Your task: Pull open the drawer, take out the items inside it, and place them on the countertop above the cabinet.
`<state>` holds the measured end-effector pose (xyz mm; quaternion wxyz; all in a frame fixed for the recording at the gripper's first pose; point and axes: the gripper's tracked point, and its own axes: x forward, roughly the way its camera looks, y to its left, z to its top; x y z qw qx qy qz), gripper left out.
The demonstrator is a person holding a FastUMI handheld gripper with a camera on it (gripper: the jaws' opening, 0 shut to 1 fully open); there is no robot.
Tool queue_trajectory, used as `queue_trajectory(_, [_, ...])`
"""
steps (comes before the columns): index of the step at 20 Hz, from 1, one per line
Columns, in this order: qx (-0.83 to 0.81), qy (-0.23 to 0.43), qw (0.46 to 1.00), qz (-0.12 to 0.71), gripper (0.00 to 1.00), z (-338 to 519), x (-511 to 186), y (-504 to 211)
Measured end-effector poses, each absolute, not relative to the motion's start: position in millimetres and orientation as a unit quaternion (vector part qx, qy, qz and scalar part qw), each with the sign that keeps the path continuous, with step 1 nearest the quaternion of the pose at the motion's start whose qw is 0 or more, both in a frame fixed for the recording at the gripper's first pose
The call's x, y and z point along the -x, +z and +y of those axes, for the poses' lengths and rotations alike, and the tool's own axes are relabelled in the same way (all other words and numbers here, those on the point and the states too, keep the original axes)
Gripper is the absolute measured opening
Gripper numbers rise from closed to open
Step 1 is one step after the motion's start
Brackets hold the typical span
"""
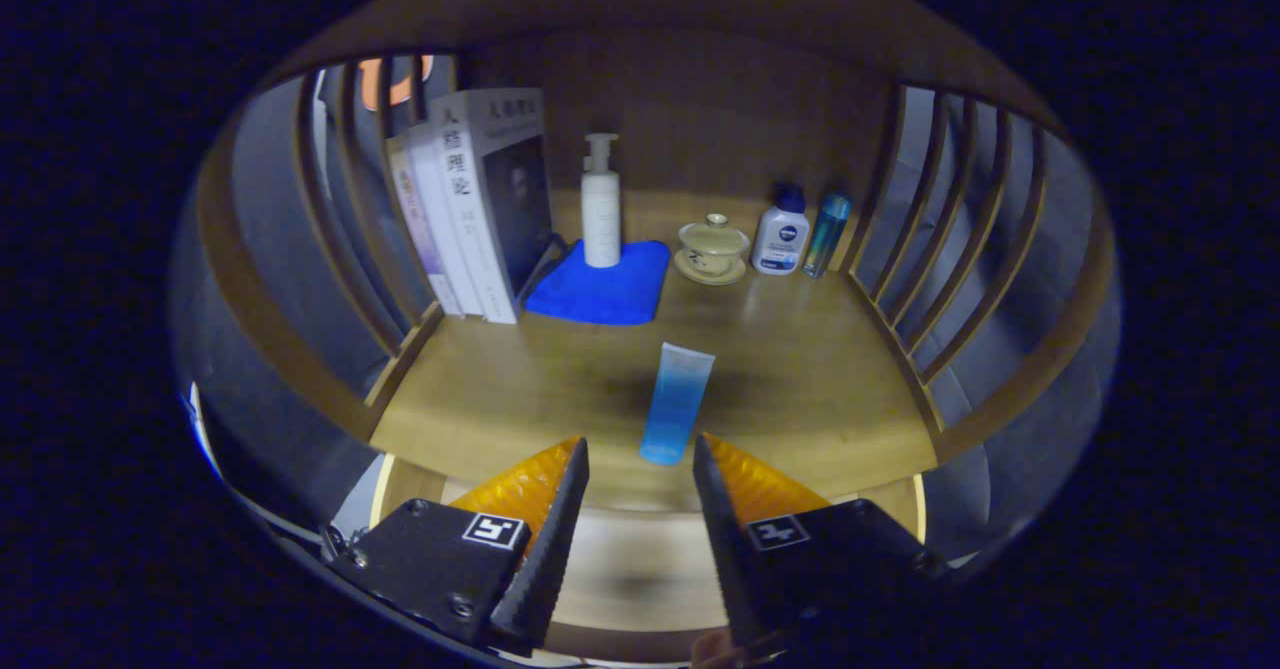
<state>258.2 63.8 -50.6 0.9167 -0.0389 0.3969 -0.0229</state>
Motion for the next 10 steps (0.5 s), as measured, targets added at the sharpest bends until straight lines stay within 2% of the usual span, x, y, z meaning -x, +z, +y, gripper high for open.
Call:
queue_trajectory(1, [0.041, -0.017, 0.917, 0.395, 0.78, 66.5, -247.2, -49.8])
queue_trajectory(2, [0.039, -0.013, 0.919, 0.392, 0.81, 69.6, -236.2, -49.3])
queue_trajectory(10, [0.028, 0.009, 0.946, 0.323, 0.81, 81.6, -164.0, -34.4])
